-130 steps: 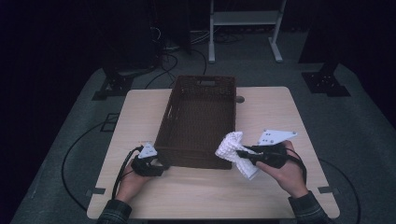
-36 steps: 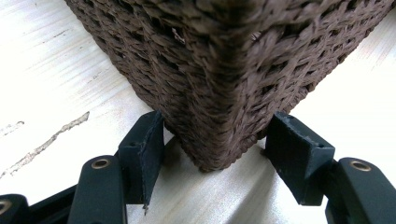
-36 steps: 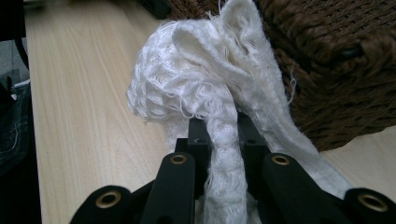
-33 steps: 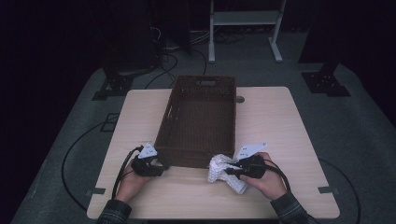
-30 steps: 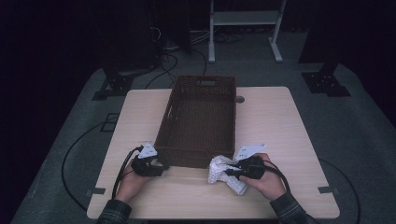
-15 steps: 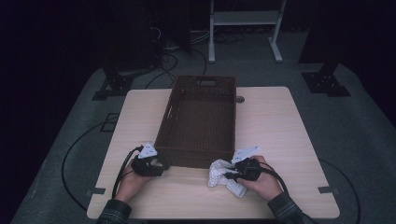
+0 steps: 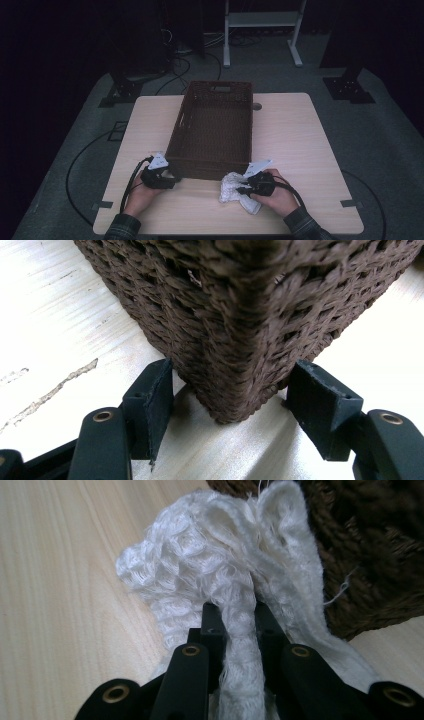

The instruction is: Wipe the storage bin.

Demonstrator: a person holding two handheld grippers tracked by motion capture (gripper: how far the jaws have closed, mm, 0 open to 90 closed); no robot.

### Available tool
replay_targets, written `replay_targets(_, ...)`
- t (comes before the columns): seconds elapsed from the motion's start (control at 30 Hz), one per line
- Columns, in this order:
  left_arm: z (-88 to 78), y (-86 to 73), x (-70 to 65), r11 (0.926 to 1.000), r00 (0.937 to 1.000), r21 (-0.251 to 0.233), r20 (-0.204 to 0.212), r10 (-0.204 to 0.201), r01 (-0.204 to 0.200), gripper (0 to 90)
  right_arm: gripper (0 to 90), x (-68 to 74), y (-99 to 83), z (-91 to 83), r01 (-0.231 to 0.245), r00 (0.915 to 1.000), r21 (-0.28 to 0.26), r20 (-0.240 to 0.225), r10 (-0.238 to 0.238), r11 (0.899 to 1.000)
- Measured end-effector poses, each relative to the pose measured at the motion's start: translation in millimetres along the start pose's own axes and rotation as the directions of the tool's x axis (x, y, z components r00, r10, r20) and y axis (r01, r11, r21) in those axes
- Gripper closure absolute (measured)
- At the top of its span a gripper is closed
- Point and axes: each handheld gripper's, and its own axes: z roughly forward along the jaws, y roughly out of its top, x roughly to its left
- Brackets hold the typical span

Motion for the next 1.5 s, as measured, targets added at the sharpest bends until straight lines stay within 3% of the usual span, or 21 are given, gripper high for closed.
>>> replay_targets(0.4, -0.5, -0.1, 0.2, 0.9999, 0.9999, 0.001, 0.008, 0.01, -0.01, 36.9, 79.2, 4.6, 7.0, -21.3, 0.017, 0.9999, -0.087, 0.005, -0.016, 0.996)
replay_targets(1.07, -0.7, -0.2, 0.2, 1.0, 0.9999, 0.0, 0.012, 0.009, -0.009, 38.0, 79.2, 12.8, 23.8, -54.3, 0.063, 0.9974, -0.227, 0.047, -0.054, 0.972)
replay_targets(1.37, -0.6, -0.2, 0.2, 1.0, 0.9999, 0.0, 0.013, 0.008, -0.008, 37.9, 79.2, 11.1, 26.4, -55.5, 0.058, 0.997, -0.235, 0.063, -0.045, 0.97)
replay_targets(1.5, -0.6, -0.2, 0.2, 1.0, 0.9999, -0.001, 0.012, 0.009, -0.009, 37.9, 79.2, 10.0, 27.5, -50.7, 0.057, 0.9972, -0.219, 0.059, -0.045, 0.974)
